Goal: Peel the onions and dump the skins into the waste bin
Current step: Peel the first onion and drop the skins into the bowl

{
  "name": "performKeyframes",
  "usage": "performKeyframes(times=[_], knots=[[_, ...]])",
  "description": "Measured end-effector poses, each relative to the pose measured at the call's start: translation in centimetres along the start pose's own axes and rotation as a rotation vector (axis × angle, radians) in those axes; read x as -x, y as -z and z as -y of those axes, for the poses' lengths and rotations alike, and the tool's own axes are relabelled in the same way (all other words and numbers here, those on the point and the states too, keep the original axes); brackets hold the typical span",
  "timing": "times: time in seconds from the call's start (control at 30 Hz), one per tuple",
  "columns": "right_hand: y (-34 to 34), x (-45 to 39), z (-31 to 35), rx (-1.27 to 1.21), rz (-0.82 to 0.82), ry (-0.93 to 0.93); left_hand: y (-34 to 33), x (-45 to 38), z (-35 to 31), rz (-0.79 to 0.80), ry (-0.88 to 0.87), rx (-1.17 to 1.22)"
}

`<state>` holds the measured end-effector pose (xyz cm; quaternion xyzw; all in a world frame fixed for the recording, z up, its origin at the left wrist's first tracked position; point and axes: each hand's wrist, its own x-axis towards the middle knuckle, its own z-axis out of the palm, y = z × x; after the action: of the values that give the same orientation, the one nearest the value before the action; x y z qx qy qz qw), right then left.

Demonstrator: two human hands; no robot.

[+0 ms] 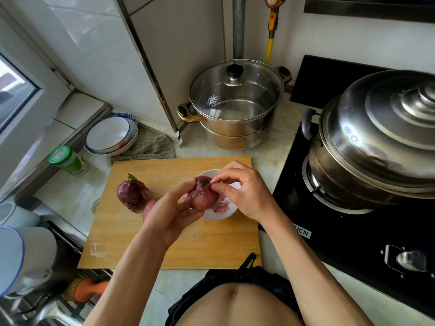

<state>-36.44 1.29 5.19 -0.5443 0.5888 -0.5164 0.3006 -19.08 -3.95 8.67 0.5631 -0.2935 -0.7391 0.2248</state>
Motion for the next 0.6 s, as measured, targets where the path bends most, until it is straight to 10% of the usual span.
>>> performKeyframes(times=[0.6], knots=[[0.60, 0.13, -0.39, 0.100, -0.068, 0.003, 0.56, 0.10, 0.26, -0.051, -0.061, 0.259]])
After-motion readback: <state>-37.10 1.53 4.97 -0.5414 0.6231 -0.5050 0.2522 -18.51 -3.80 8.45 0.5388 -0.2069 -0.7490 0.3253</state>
